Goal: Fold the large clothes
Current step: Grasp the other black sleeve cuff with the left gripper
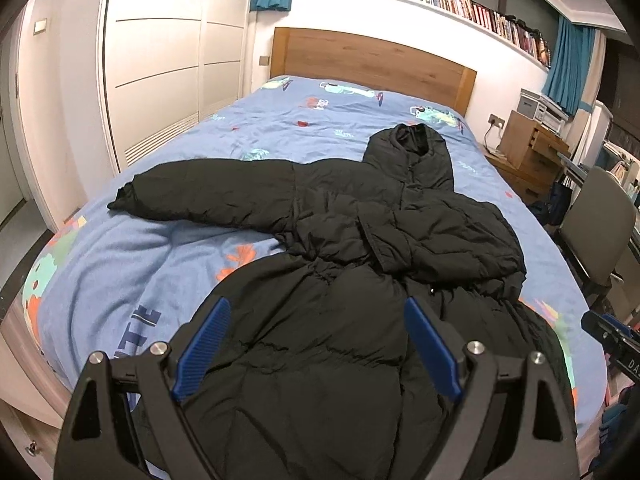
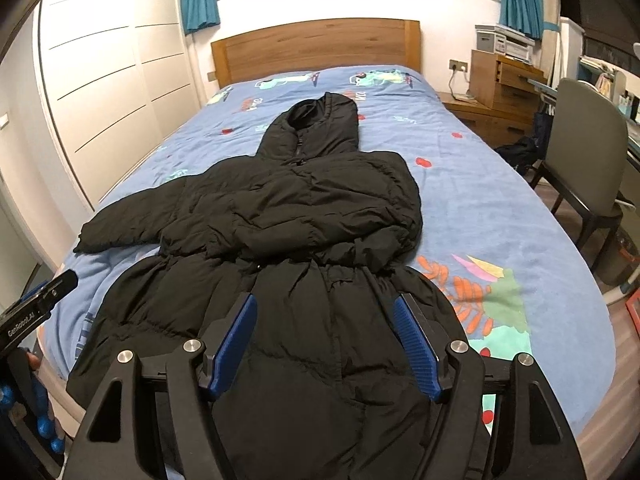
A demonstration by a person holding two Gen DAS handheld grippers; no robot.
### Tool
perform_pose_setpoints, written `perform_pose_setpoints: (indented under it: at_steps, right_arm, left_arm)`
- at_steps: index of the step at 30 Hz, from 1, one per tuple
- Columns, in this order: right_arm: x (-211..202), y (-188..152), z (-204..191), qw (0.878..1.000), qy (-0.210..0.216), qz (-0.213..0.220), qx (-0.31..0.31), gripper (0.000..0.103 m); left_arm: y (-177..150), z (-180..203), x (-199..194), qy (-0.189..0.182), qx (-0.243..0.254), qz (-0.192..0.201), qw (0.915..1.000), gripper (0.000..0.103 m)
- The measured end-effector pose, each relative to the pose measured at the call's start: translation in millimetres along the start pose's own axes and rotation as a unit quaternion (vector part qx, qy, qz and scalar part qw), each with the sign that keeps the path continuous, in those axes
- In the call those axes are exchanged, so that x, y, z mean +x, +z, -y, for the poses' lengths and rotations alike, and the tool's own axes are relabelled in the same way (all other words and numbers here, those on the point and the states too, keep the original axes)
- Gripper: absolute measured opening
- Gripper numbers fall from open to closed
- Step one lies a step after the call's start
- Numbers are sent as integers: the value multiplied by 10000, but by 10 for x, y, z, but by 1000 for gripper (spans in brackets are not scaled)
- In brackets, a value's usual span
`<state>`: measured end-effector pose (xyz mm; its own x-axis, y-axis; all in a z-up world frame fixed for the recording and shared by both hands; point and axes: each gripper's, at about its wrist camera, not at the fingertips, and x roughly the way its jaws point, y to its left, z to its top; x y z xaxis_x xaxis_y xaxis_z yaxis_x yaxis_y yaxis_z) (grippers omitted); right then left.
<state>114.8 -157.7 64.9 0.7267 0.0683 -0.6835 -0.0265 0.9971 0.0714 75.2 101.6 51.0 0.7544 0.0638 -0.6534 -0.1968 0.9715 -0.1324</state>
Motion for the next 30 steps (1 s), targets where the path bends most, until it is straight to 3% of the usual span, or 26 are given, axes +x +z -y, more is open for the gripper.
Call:
perform_pose_setpoints:
  at_steps: [12, 19, 25, 30]
  right_arm:
    - [147, 9, -117, 9995, -270, -152, 3, 72]
    - [295, 9, -266, 9988, -324, -355, -39, 72]
    - [482, 56, -385, 9977, -375, -554, -94, 72]
    - [623, 111, -465, 9972, -375, -645, -98, 72]
  left_arm:
    - [-25, -259, 242, -224, -296, -189, 9991, 89]
    - [-44, -507, 476, -247, -413, -579, 9972, 89]
    - [11, -986, 740, -239, -856, -856, 9924, 89]
    - [350, -1634, 1035, -175, -1369, -810, 9871, 89]
